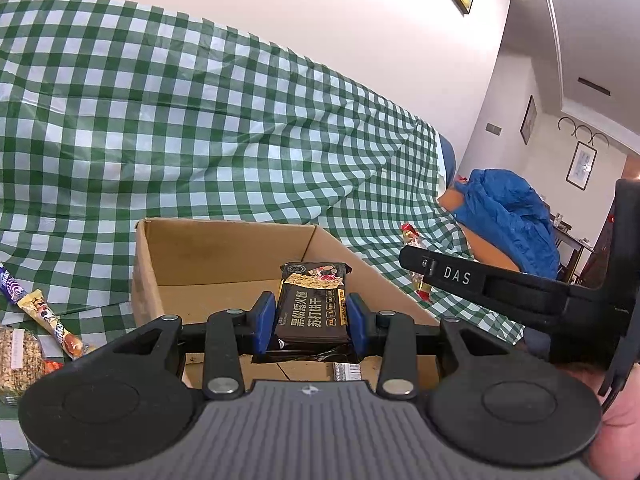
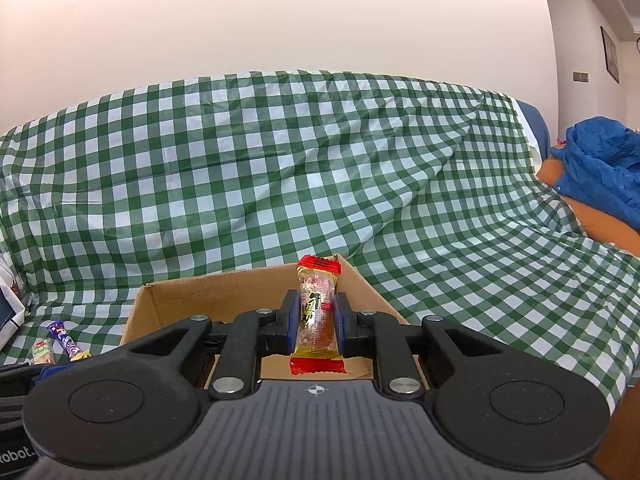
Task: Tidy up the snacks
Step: 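Lower both tools into the box and open them, releasing cracker bar and candy, then move both empty tools back to the snack pile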
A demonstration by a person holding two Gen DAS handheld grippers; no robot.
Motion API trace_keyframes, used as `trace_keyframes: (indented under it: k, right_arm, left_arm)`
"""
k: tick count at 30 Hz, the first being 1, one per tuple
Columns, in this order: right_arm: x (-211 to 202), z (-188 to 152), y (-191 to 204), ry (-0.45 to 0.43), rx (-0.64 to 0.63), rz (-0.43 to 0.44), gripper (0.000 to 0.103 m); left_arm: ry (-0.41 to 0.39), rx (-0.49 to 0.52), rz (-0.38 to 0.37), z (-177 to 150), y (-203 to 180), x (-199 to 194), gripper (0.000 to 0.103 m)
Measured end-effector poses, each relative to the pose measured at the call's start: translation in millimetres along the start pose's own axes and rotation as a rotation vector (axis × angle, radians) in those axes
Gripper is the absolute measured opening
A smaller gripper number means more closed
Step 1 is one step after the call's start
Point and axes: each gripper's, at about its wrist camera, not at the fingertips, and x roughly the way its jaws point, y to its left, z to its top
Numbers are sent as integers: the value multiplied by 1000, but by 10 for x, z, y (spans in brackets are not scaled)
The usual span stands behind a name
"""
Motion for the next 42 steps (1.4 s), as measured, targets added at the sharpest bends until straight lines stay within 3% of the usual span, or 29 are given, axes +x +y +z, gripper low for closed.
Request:
trace_keyframes:
  k: [21, 24, 25, 26, 27, 28, 31, 35, 42]
  right_arm:
    - [3, -29, -9, -2, -7, -17, 19]
    - [36, -60, 13, 31, -37, -33, 20]
    - [72, -84, 23, 60, -51, -46, 28]
    - [102, -98, 19, 78, -48, -64, 36]
    - [122, -102, 4, 89, -39, -76, 54]
    - [132, -101, -18, 94, -28, -85, 60]
    - [146, -92, -19, 95, -10, -97, 60]
    - [136, -98, 80, 81, -17, -105, 60]
    - [68, -146, 356, 68, -17, -76, 60]
  left_arm:
    - [1, -12, -24, 1, -55, 90, 43]
    - [19, -15, -5, -1, -43, 127, 60]
    - [28, -24, 7, -7, -19, 143, 71]
    - [33, -40, 12, -14, 12, 153, 74]
    - [32, -55, 21, -12, 39, 153, 74]
    - [22, -62, 33, -12, 56, 141, 74]
    - [-23, -58, 57, -10, 104, 66, 68]
    - [-14, -43, 93, -2, 198, -12, 36]
    - [15, -82, 127, 100, 625, -345, 33]
